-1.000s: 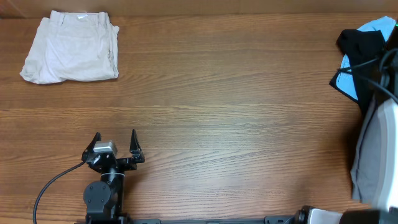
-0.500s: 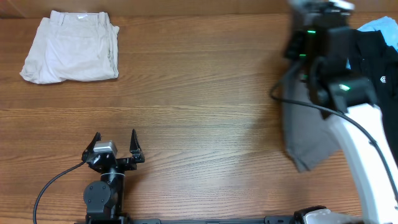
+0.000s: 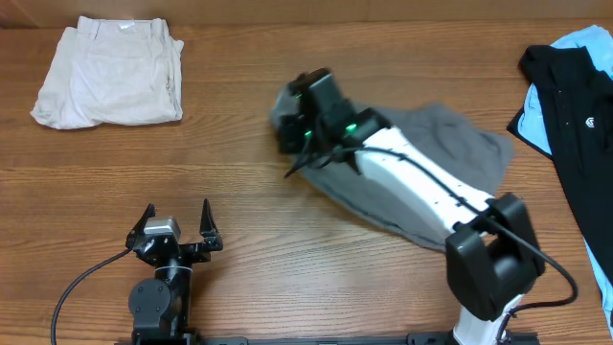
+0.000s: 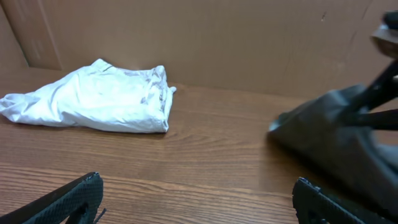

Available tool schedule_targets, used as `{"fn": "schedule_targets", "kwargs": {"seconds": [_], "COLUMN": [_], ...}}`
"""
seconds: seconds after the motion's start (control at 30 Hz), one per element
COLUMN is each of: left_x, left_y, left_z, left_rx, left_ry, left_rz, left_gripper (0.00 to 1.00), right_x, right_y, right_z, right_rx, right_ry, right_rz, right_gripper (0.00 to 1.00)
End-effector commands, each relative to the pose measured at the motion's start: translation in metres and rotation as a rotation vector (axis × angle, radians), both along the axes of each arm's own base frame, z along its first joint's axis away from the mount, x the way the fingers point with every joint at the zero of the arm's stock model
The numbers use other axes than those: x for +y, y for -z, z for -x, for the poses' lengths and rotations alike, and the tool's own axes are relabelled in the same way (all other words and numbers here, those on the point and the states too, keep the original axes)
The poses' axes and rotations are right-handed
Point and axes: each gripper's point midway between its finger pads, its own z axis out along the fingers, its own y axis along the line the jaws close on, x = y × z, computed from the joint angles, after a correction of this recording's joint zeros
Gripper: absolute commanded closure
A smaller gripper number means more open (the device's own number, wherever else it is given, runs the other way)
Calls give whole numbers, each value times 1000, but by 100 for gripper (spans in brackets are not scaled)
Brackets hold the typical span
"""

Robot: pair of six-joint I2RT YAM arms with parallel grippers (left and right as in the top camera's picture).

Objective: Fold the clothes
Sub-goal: 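Drag the grey pants with the right gripper to the table center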

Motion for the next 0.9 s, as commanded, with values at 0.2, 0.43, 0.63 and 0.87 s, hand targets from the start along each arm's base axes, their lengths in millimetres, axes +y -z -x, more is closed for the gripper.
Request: {"fn": "schedule_targets", "kwargs": {"seconds": [0.2, 0.43, 0.63, 0.87], "left_x": [3, 3, 3, 3], "left_y": [-1, -1, -1, -1], "left_z": [0, 0, 0, 0], "left_rx": [-6, -7, -6, -6], "left_ry": [-15, -15, -15, -15], "left_rz": [-23, -23, -23, -23], "left_gripper": [0, 0, 0, 0], "right_x": [79, 76, -8, -167], "right_y": [-33, -33, -58, -36], "right_z": [63, 60, 7, -6], "right_rx": [17, 7, -31, 227], "right_ry": [-173, -158, 42, 356], "right_rz": [-150, -140, 25, 278], "right_gripper": [92, 44, 44, 36]}}
